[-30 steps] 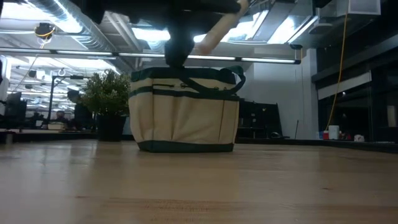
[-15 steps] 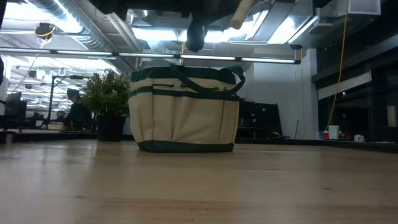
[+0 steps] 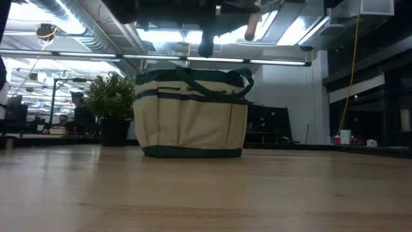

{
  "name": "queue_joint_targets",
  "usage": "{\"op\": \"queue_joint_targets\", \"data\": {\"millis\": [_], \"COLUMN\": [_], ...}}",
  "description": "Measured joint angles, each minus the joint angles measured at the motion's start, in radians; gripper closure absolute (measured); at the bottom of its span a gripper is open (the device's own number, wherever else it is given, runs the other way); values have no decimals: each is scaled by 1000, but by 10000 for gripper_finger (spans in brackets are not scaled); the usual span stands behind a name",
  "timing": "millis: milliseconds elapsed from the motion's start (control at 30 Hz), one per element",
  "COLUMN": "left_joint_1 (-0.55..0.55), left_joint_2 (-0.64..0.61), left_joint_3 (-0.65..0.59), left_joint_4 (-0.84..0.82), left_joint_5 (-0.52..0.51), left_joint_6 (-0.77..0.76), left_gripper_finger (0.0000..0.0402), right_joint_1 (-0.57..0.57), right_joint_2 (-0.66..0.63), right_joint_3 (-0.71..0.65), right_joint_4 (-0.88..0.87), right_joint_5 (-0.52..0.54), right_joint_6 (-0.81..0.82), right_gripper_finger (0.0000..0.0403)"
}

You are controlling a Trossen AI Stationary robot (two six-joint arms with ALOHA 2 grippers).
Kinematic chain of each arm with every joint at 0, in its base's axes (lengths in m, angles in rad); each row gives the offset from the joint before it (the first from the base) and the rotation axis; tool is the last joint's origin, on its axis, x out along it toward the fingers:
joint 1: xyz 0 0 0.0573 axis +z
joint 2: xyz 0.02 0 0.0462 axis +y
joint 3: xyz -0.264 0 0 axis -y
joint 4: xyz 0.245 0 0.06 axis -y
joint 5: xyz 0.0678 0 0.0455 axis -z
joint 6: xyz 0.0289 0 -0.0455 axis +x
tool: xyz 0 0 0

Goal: Pick & Place Garden tools in Gardening bag
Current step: Put the hand rake into the gardening bag

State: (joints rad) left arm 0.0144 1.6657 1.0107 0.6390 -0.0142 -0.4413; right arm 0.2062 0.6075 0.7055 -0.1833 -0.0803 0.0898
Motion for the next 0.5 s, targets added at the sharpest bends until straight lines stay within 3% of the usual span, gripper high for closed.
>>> {"op": "queue_joint_targets", "data": {"millis": [200, 500], "left_joint_1": [61, 37], "left_joint_2": [-1, -1], "left_joint_3": [0, 0], "left_joint_4": [32, 39], "left_joint_5": [106, 116], "left_joint_6": [-121, -156], "left_gripper_finger": [337, 337], "right_joint_1": [0, 0], "right_joint_2": [0, 0], "right_joint_3": [0, 0], "right_joint_4": [0, 0], "right_joint_5": [0, 0], "right_joint_6": [0, 0], "right_gripper_finger": [343, 343]}}
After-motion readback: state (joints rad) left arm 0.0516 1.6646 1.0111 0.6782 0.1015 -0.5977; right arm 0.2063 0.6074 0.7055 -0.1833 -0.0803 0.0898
